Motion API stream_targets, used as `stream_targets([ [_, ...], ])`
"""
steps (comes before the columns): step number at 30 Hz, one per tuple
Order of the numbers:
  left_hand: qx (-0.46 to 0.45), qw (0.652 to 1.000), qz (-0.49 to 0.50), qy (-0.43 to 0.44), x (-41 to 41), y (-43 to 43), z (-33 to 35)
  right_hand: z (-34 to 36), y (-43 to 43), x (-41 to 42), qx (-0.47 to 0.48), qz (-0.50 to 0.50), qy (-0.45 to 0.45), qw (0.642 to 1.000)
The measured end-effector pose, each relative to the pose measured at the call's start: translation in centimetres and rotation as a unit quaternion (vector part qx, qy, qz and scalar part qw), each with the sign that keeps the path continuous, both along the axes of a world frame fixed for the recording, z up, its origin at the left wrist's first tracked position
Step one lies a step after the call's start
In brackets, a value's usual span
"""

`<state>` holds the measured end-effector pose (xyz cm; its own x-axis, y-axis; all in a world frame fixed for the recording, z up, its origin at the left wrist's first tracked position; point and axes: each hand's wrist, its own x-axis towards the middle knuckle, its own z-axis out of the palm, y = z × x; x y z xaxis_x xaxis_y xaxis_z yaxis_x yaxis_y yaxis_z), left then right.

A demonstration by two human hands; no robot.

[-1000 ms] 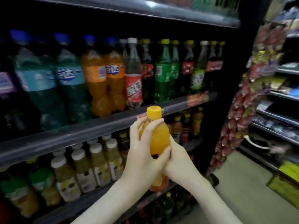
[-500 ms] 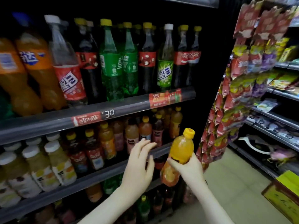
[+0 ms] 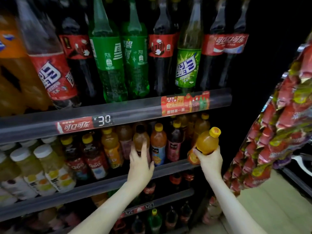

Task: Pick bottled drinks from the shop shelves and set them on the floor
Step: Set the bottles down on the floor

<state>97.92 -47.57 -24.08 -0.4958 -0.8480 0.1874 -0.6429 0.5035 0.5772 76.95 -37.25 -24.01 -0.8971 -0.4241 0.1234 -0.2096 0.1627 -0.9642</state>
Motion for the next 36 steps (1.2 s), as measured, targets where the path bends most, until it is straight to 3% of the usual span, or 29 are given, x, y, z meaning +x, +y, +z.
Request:
stream_targets([
  [8, -0.038, 0.997, 0.073, 0.006, -2.4, 0.4, -1.8, -1.7, -3.3, -3.5, -0.013, 0.075, 0.032, 0.997],
  [16, -0.042, 0.994, 0.085, 0.047, -2.9, 1.1, -2.7, -3.0, -6.4, -4.0, 0.066, 0.14, 0.059, 0.986],
  [23, 0.015, 0.998, 0.065, -0.019, -1.2, 1.6, -3.5, -3.7, -6.4, -3.9, 0.132, 0.166, 0.078, 0.974],
  [30, 0.072, 0.991, 0.085, -0.08, 1.7, 3.1, -4.2, -6.2, -4.1, -0.6, 0.135, 0.115, 0.079, 0.981],
  [36, 0.073, 0.984, 0.139, -0.081, 7.2, 4.3, -4.7, -6.8, -3.6, 5.5, 0.156, 0.222, 0.122, 0.955],
])
